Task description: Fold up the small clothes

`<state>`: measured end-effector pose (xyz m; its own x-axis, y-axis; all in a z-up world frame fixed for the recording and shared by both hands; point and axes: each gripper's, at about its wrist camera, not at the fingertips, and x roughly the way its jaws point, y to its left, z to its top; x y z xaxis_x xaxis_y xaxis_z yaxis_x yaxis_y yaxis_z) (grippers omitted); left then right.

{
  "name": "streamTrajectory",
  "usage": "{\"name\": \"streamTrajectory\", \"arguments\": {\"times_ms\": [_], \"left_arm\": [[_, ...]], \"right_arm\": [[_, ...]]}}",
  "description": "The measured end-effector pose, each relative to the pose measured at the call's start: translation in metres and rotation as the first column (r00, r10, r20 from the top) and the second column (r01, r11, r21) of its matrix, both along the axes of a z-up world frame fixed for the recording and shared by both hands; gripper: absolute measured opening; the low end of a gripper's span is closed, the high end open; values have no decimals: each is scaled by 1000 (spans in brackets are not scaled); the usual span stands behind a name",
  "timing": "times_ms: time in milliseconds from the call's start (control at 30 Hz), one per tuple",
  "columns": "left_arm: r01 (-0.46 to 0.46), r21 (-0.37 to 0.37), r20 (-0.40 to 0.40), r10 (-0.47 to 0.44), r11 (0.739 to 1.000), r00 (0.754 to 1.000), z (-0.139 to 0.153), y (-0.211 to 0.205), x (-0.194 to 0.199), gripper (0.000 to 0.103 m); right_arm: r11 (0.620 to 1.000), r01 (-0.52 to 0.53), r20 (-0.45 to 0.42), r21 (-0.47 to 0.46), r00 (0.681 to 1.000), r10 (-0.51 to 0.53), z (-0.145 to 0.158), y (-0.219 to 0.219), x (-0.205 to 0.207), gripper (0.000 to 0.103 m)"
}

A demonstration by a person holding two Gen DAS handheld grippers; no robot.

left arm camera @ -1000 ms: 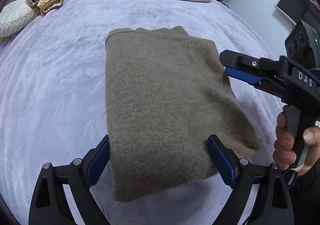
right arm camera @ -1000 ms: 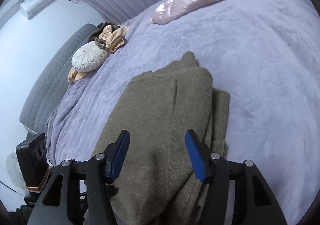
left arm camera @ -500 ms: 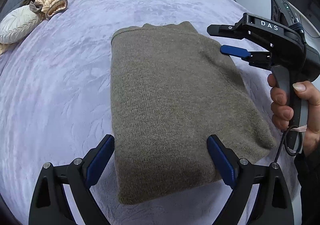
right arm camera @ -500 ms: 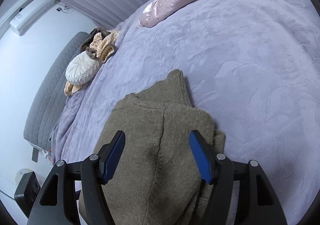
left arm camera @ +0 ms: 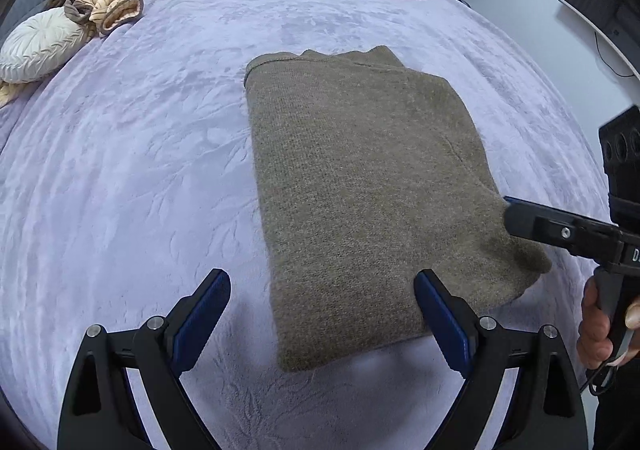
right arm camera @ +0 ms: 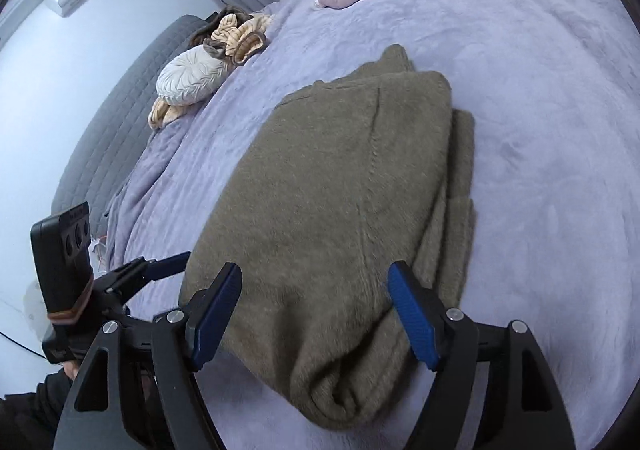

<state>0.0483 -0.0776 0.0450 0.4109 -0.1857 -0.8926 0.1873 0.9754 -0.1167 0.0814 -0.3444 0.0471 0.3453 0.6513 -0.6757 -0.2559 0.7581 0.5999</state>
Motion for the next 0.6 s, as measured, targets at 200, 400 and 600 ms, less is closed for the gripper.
{"name": "streamTrajectory", "arguments": {"times_ms": [200,400,600], "left_arm": [[-4,-91,20,6,996,1000,16,22,-10,93],[-4,-10,3,4,1000,1000,-2,7,11,93],[3,-119,-49,-9,993,999,-7,42,1,93]], "right_arm": [[995,54,111,79,992,-63,37,-18,-47,79],[987,-46,92,154,995,32,27,21,-46,80],[995,64,6,75,998,-64,-1,-5,-48,74]]}}
